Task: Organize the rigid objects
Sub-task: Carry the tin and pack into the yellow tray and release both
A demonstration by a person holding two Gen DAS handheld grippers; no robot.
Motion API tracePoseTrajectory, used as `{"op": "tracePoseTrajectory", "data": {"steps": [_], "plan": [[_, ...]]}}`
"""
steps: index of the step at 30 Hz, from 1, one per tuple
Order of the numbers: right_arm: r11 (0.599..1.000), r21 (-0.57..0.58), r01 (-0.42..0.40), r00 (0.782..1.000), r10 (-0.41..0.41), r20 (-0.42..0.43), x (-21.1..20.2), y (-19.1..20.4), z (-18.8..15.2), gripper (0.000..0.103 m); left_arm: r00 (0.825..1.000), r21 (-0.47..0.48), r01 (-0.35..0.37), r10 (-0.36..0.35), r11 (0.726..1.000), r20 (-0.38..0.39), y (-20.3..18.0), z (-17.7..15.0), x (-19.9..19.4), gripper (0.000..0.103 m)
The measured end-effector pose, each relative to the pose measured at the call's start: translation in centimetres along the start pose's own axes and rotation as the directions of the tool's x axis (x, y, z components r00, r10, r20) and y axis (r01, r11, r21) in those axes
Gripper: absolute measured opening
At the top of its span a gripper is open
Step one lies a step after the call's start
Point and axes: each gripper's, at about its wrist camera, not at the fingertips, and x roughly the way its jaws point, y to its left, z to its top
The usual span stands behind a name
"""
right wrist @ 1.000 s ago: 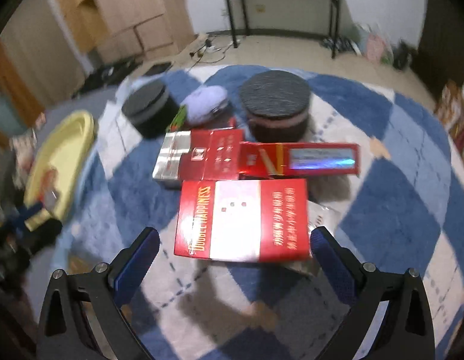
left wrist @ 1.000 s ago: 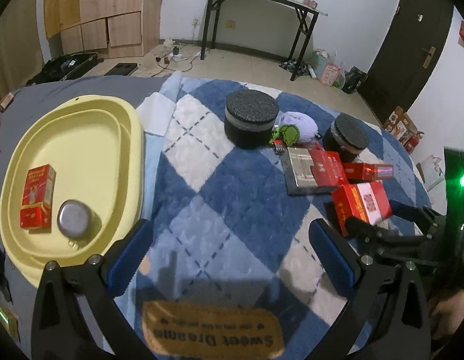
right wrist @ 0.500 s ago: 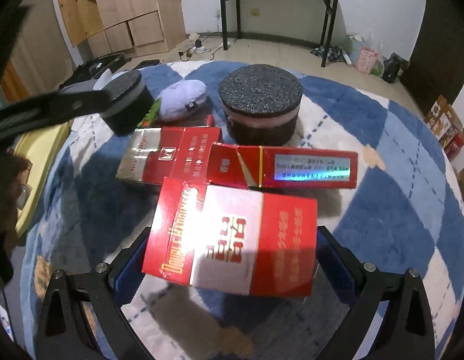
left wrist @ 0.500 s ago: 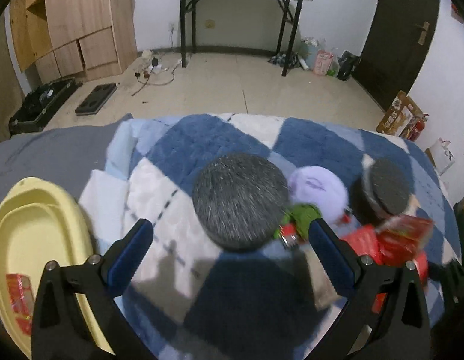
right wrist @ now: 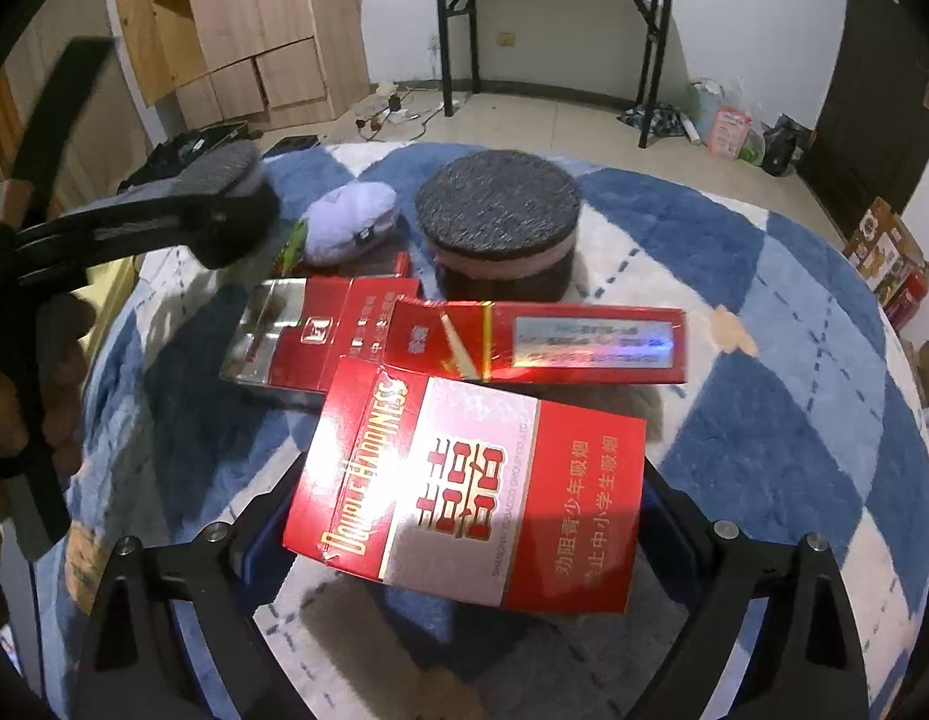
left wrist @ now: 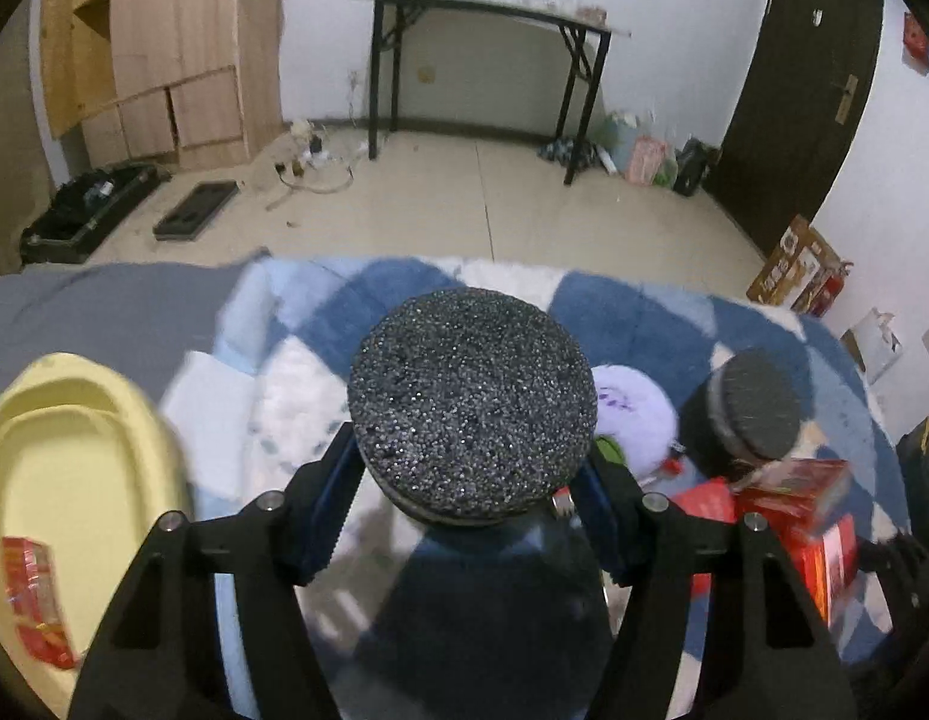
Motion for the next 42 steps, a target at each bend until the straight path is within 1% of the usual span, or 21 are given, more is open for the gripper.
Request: {"op": "tracePoseTrajectory", "data": {"steps": [2,5,8,11,14,16,18,20,22,25,28,31,36,39,42], "plan": [[1.000,0.014,-0.001,1.000,0.000,0.020,-1.1,-0.3,0.3,0.096,0.999,0.005,-0.017,0.017,1.000,0.030,0.4,-0.3,-3.0,0.068],[1.000,-0.001,0.007,0.997,-0.007,0.076,-3.2,0.1,0.7,0.096,0.998,-0.009,-0.018,0.019,1.000,0.057,1.6,-1.1,-7.8,0.068],[0.999,-0.031,-0.024,0.993,0.027,0.118,-5.2,1.2,0.5,0.096,0.996,-0.029,-0.044,0.046,0.999,0.074,2.7,-1.8,-12.5,0.068],[0.997,-0.054,-0.063,0.986,0.070,0.148,-6.9,2.2,0.0,0.096,0.990,-0.061,-0.077,0.083,0.995,0.112,3.5,-2.8,-17.7,0.068],[0.992,-0.076,-0.101,0.980,0.113,0.161,-8.3,3.0,-1.0,0.096,0.985,-0.112,-0.074,0.090,0.991,0.144,4.0,-4.2,-21.4,0.068],[0.989,-0.096,-0.112,0.979,0.126,0.163,-9.0,3.4,-2.0,0.096,0.984,-0.112,-0.058,0.076,0.992,0.158,4.1,-5.4,-23.2,0.068],[0.986,-0.122,-0.117,0.979,0.135,0.156,-9.3,4.0,-2.8,0.096,0.976,-0.105,-0.071,0.091,0.992,0.198,4.3,-6.6,-24.5,0.068],[0.983,-0.151,-0.107,0.981,0.129,0.145,-9.4,5.0,-3.6,0.096,0.966,-0.115,-0.099,0.123,0.988,0.228,4.9,-7.6,-24.9,0.068],[0.979,-0.176,-0.099,0.982,0.124,0.139,-9.6,5.8,-4.2,0.096,0.962,-0.144,-0.115,0.147,0.983,0.231,5.7,-8.3,-24.6,0.068],[0.975,-0.209,-0.076,0.984,0.107,0.142,-10.0,6.9,-5.0,0.096,0.968,-0.184,-0.129,0.163,0.974,0.188,7.0,-8.7,-23.3,0.068],[0.968,-0.243,-0.058,0.986,0.094,0.137,-10.1,8.0,-5.6,0.096,0.967,-0.211,-0.132,0.173,0.969,0.187,8.7,-9.0,-23.1,0.068],[0.961,-0.274,-0.043,0.988,0.082,0.133,-10.1,8.9,-6.0,0.096,0.971,-0.250,-0.124,0.169,0.960,0.169,9.7,-9.0,-22.8,0.068],[0.953,-0.301,-0.041,0.989,0.081,0.123,-9.3,9.7,-6.5,0.096,0.975,-0.265,-0.114,0.160,0.957,0.156,10.1,-9.0,-22.4,0.068],[0.945,-0.322,-0.051,0.989,0.092,0.114,-8.7,10.4,-6.6,0.096,0.977,-0.262,-0.113,0.155,0.958,0.144,10.8,-8.6,-22.1,0.068],[0.934,-0.350,-0.076,0.984,0.127,0.126,-9.0,11.8,-6.2,0.096,0.978,-0.299,-0.127,0.169,0.946,0.120,13.0,-8.2,-21.5,0.068]]}}
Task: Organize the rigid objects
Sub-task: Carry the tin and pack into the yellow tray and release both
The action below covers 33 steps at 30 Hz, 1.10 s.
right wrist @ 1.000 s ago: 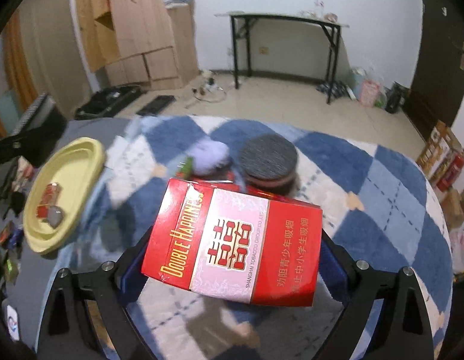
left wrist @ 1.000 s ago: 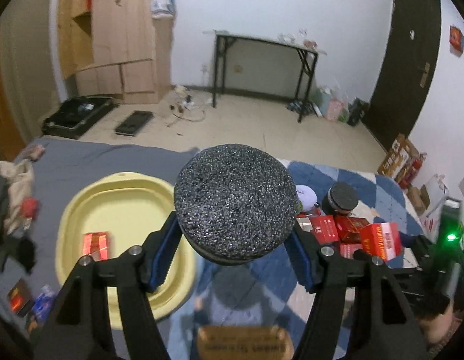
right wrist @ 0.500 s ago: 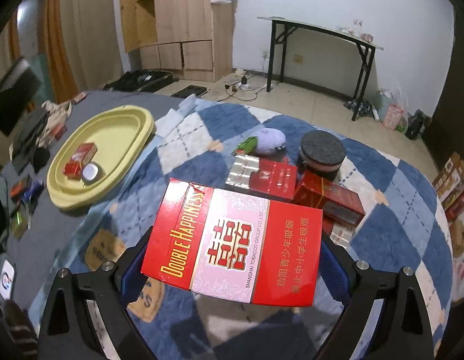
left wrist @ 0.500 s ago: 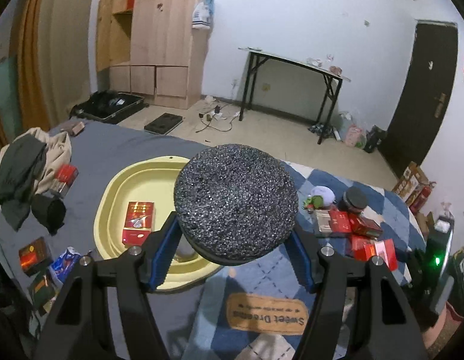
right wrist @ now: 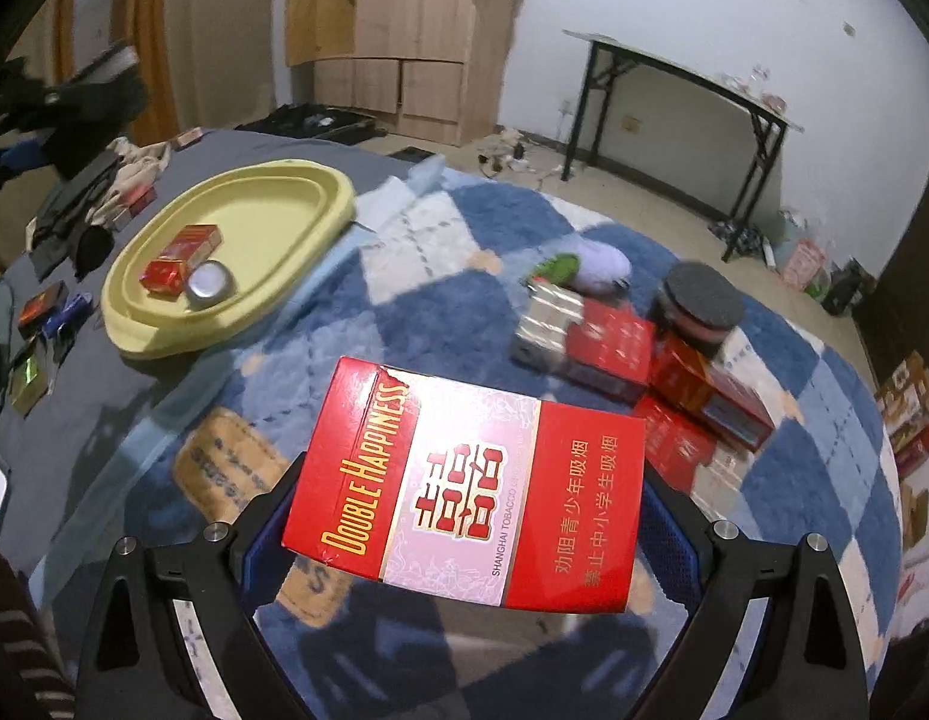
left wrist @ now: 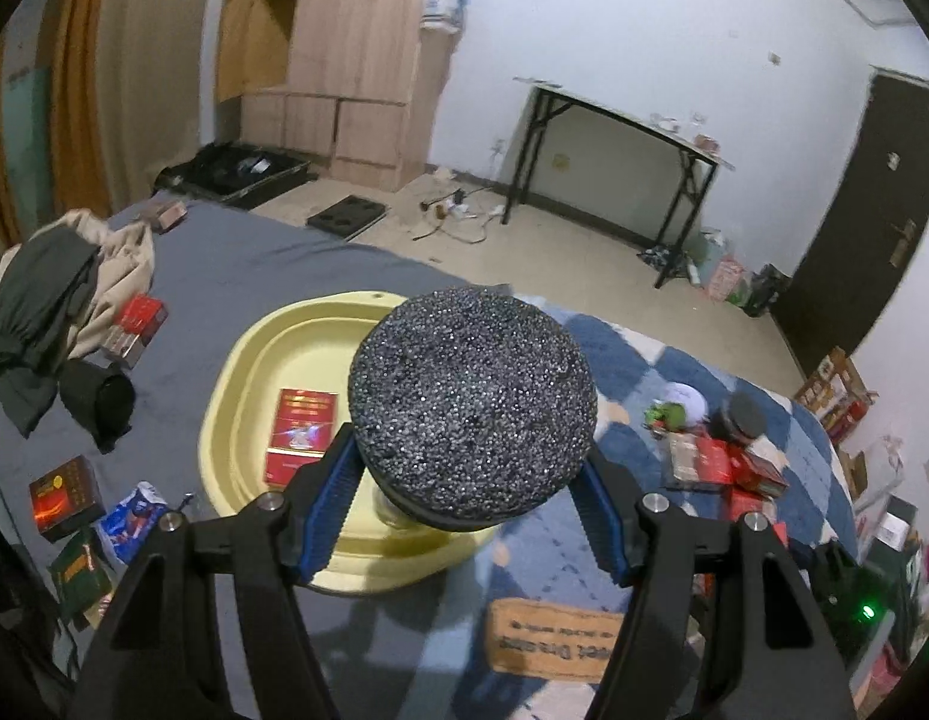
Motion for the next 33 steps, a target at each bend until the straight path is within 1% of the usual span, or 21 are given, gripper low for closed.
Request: {"op": "tracePoseTrajectory", "data": {"steps": [2,6,8,10,12,13,14,15,17,19,21,23,25,27,29,30,33], "plan": [[0.999,-0.012,-0.033,0.999,0.034,0.026,0.0,1.5,1.3,0.096,1.000,-0.046,-0.006,0.005,0.999,-0.026,2.3,0.9,1.3,0.068],[0.992,-0.062,-0.113,0.992,0.116,0.044,1.3,5.4,4.3,0.096,0.997,-0.093,-0.028,0.021,0.995,-0.075,6.9,1.9,3.6,0.068],[0.983,-0.091,-0.162,0.985,0.166,0.038,2.7,7.7,6.1,0.096,0.994,-0.123,-0.076,0.065,0.989,-0.092,9.2,2.1,4.6,0.068],[0.972,-0.143,-0.187,0.980,0.194,0.040,3.7,10.1,7.5,0.096,0.990,-0.142,-0.087,0.069,0.986,-0.126,10.7,2.2,6.2,0.068],[0.959,-0.181,-0.220,0.974,0.225,0.010,5.7,12.1,8.9,0.096,0.987,-0.142,-0.081,0.060,0.987,-0.149,11.3,2.3,7.8,0.068],[0.953,-0.172,-0.251,0.968,0.249,-0.029,7.4,12.8,9.8,0.096,0.985,-0.131,-0.079,0.057,0.988,-0.165,11.3,2.4,8.8,0.068],[0.952,-0.159,-0.262,0.965,0.257,-0.056,8.6,13.1,10.4,0.096,0.982,-0.113,-0.083,0.062,0.990,-0.177,11.2,2.4,9.9,0.068],[0.954,-0.150,-0.258,0.965,0.249,-0.076,10.0,13.3,11.2,0.096,0.981,-0.102,-0.087,0.068,0.991,-0.184,11.1,2.4,10.9,0.068],[0.960,-0.158,-0.232,0.972,0.222,-0.083,11.8,13.5,12.6,0.096,0.976,-0.093,-0.086,0.065,0.992,-0.208,11.2,2.1,12.9,0.068],[0.954,-0.194,-0.230,0.972,0.215,-0.098,13.4,14.1,13.8,0.096,0.969,-0.094,-0.106,0.082,0.990,-0.231,11.4,1.8,14.6,0.068],[0.945,-0.254,-0.208,0.976,0.184,-0.118,15.1,15.0,14.6,0.096,0.971,-0.116,-0.089,0.060,0.989,-0.231,12.0,1.7,15.5,0.068],[0.937,-0.284,-0.205,0.975,0.172,-0.139,16.6,15.8,15.2,0.096,0.969,-0.141,-0.068,0.032,0.988,-0.246,12.3,1.5,16.1,0.068],[0.934,-0.287,-0.215,0.972,0.176,-0.154,17.6,16.5,15.5,0.096,0.965,-0.129,-0.082,0.046,0.988,-0.259,12.5,1.3,16.6,0.068],[0.934,-0.282,-0.220,0.969,0.175,-0.175,18.9,16.9,15.7,0.096,0.966,-0.122,-0.071,0.038,0.990,-0.257,12.7,1.0,16.6,0.068],[0.936,-0.282,-0.209,0.970,0.163,-0.179,19.8,17.8,16.0,0.096,0.970,-0.157,-0.057,0.017,0.986,-0.244,13.3,0.8,16.4,0.069],[0.937,-0.277,-0.213,0.969,0.166,-0.182,20.3,18.1,16.3,0.096,0.969,-0.183,-0.056,0.009,0.982,-0.247,13.6,0.7,16.3,0.069],[0.935,-0.264,-0.235,0.963,0.186,-0.196,20.6,18.5,16.4,0.097,0.969,-0.241,-0.049,-0.012,0.969,-0.246,14.2,0.6,15.4,0.077]]}}
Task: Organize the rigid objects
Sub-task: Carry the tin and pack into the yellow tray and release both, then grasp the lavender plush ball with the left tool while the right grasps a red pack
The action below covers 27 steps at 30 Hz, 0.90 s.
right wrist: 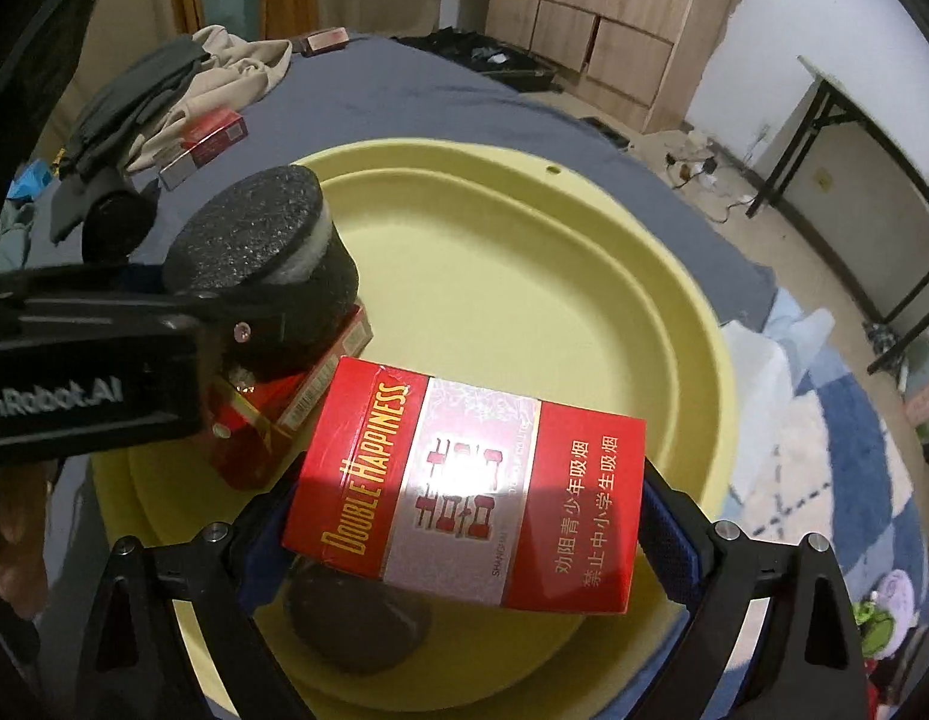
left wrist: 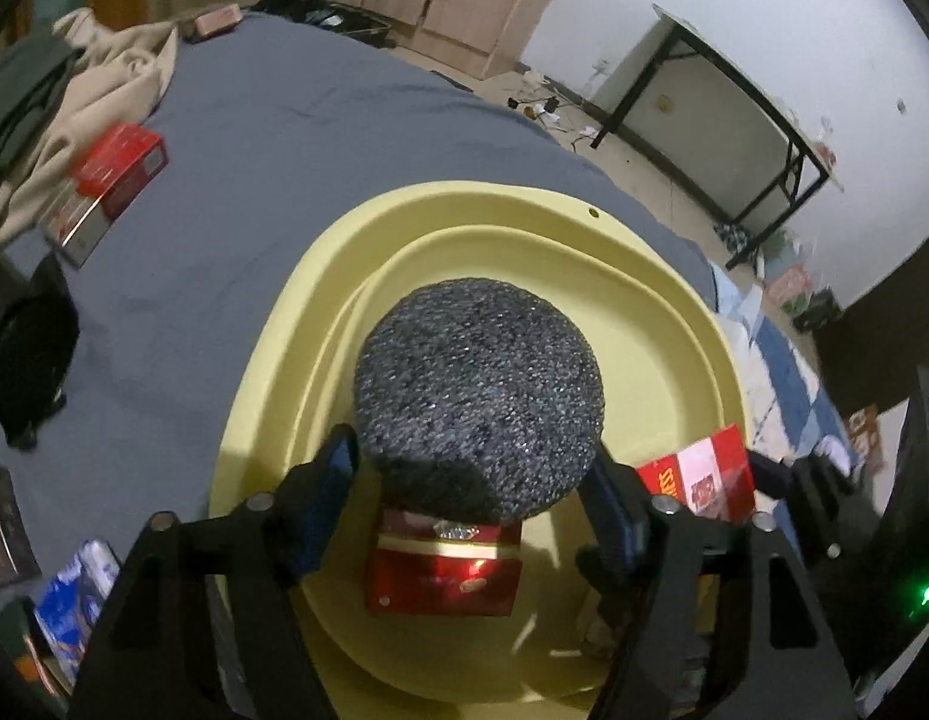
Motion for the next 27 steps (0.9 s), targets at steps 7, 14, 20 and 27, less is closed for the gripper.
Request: {"op": "tracePoseTrajectory", "data": {"steps": [7,14,20,27], "plan": [[0.997,0.061,-0.042,0.996,0.037,0.083,-4.3,-0.9,-1.6,0.103,0.991,0.080,-0.009,-0.002,0.997,0.132,-4.3,0.6,-6.8,0.103],[0.979,0.202,-0.039,0.987,0.006,0.162,-13.2,-5.3,-7.9,0.103,0.985,0.187,0.080,-0.106,0.979,0.133,-12.2,-3.5,-12.5,0.103],[0.926,0.370,0.075,0.978,-0.142,0.156,-21.6,-10.9,-19.6,0.103,0.981,0.230,0.166,-0.185,0.959,0.060,-16.6,-10.8,-13.3,0.103],[0.738,0.658,0.151,0.960,-0.269,0.081,-25.6,-16.9,-29.4,0.103,0.984,0.358,0.171,-0.176,0.918,-0.019,-21.6,-15.5,-11.4,0.103]]}}
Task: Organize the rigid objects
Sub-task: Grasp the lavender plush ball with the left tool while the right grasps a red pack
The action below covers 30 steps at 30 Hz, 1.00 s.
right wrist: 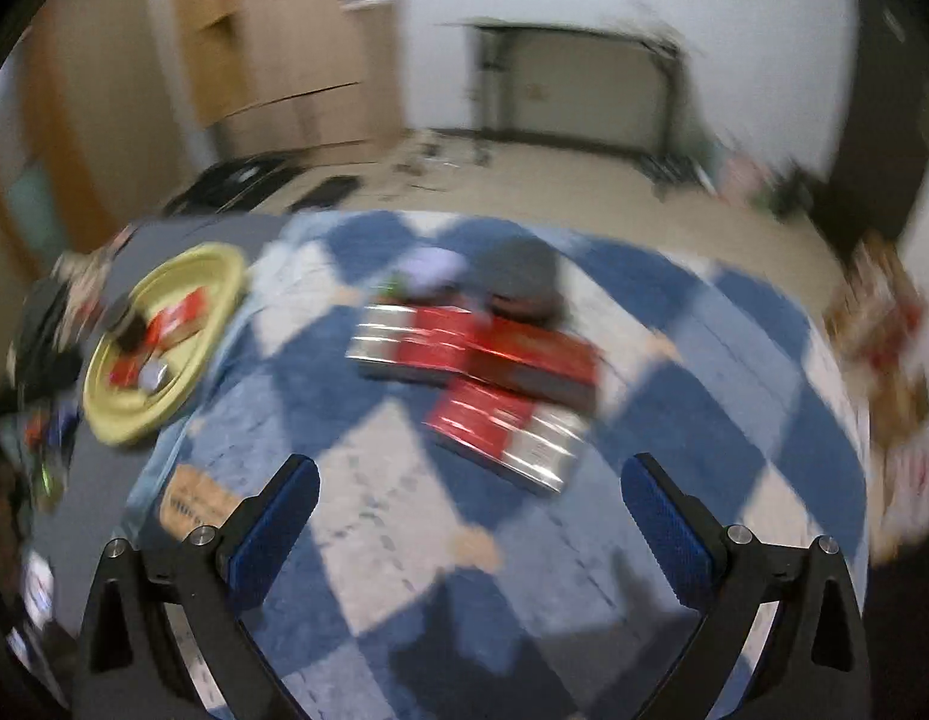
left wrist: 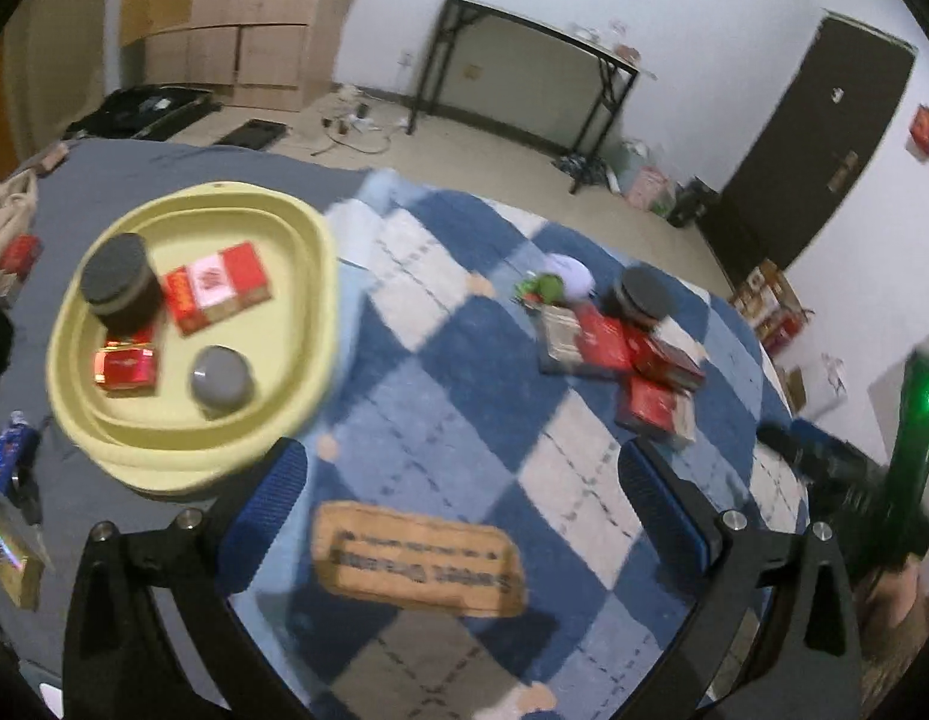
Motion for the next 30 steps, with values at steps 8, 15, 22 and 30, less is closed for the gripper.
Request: {"op": "tracePoseTrajectory", "data": {"steps": [8,15,22,30], "plan": [[0.996,0.089,-0.021,0.999,0.025,-0.040,1.5,-2.3,0.7,0.103,0.999,0.108,-0.012,0.016,0.994,-0.037,-3.1,-1.9,1.6,0.103],[0.984,0.168,-0.055,0.994,0.069,-0.081,8.2,-2.8,3.2,0.103,0.996,0.084,0.012,-0.004,0.996,-0.090,-3.0,-0.6,4.7,0.103],[0.988,0.150,0.036,0.997,-0.025,-0.076,12.7,-2.8,5.7,0.103,0.993,0.162,0.074,-0.059,0.984,-0.098,-5.0,6.1,11.6,0.103],[0.982,0.191,0.001,0.991,0.025,-0.132,16.8,-3.9,5.8,0.103,0.987,0.328,0.111,-0.066,0.938,-0.143,-8.3,9.8,20.2,0.103]]}}
